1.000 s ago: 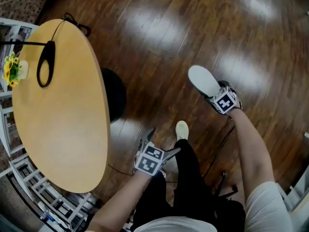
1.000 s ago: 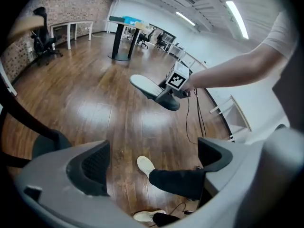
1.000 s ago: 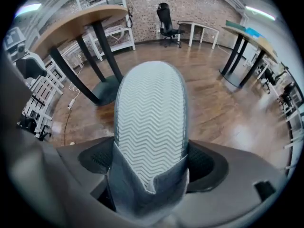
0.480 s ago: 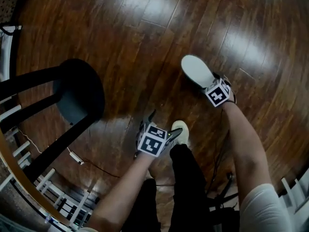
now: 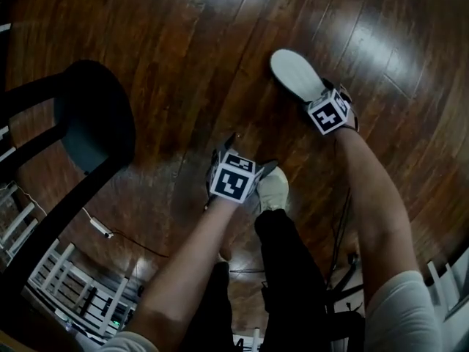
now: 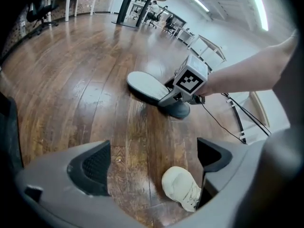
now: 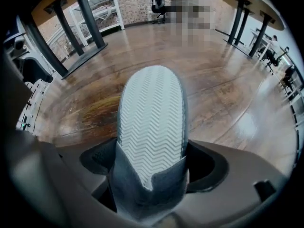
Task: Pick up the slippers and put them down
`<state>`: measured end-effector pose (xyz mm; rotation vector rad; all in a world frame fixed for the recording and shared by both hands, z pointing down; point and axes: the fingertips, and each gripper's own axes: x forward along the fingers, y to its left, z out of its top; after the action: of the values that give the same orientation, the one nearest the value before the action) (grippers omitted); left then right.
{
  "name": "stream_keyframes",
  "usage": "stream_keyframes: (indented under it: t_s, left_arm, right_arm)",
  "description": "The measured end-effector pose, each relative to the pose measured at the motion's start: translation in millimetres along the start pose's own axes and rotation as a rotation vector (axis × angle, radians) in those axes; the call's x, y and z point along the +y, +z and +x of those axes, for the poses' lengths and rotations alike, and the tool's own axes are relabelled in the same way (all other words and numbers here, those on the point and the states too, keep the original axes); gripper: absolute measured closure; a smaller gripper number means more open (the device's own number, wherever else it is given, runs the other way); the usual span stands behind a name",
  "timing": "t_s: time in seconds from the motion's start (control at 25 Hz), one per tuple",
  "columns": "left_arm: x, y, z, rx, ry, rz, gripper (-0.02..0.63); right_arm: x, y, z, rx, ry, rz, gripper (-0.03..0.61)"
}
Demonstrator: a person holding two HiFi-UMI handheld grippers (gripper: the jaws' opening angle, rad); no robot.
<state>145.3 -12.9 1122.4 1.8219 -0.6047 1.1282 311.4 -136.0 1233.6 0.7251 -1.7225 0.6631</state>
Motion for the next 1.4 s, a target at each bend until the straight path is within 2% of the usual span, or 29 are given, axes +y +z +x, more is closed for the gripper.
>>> stream_keyframes:
  t_s: [0.2,0.36,0.52,0.72,0.88,1.0,1.24,1.4]
  left_arm:
    - [-2.4,5.5,6.9,-0.014,-0.017,0.002,0.046]
    - [-4.5,4.4,-0.5,-0.020,-0.023,-0.010,0.046]
    - [-6.0,9.6,-17.8,-0.034,-0.014,-0.022,0.046]
    - [-22.1,16.6,-65.7,-0.053,-0.006,-0.037,0.046]
    - [-50.0,24.2,-124.1,-0.059,-0.015,-0.019,0.046]
    - [-72.1,33.9,-177.1,-0.082,-0.001,-0.011,0.046]
    - [-150.7,28.9,-302.9,-0.088,-0.014,-0.046,0.046]
    - [-170.5,30.0,-410.2,-0.157,0.038,-0.055,0.046]
  right_arm:
    - [0.2,-3.5,9.7,0.020,0.016,0.014,0.094]
    - [5.7,-6.1,6.2,0.043,0.005,-0.023,0.021]
    - [6.3,-1.3,-14.3,0.037,0.017,0.016,0.021]
    - [8.7,-4.2,-70.1,0.062,-0.004,0.033,0.021]
    - [29.0,-4.5,-137.2,0.091,0.007,0.059,0.021]
    - [42.4,18.1,-197.7,0.057,0.009,0.059,0.021]
    - [85.6,41.0,-344.9,0.028,0.063,0.137,0.021]
    - [130.9,71.9,-438.7,0.008,0.078,0.074,0.021]
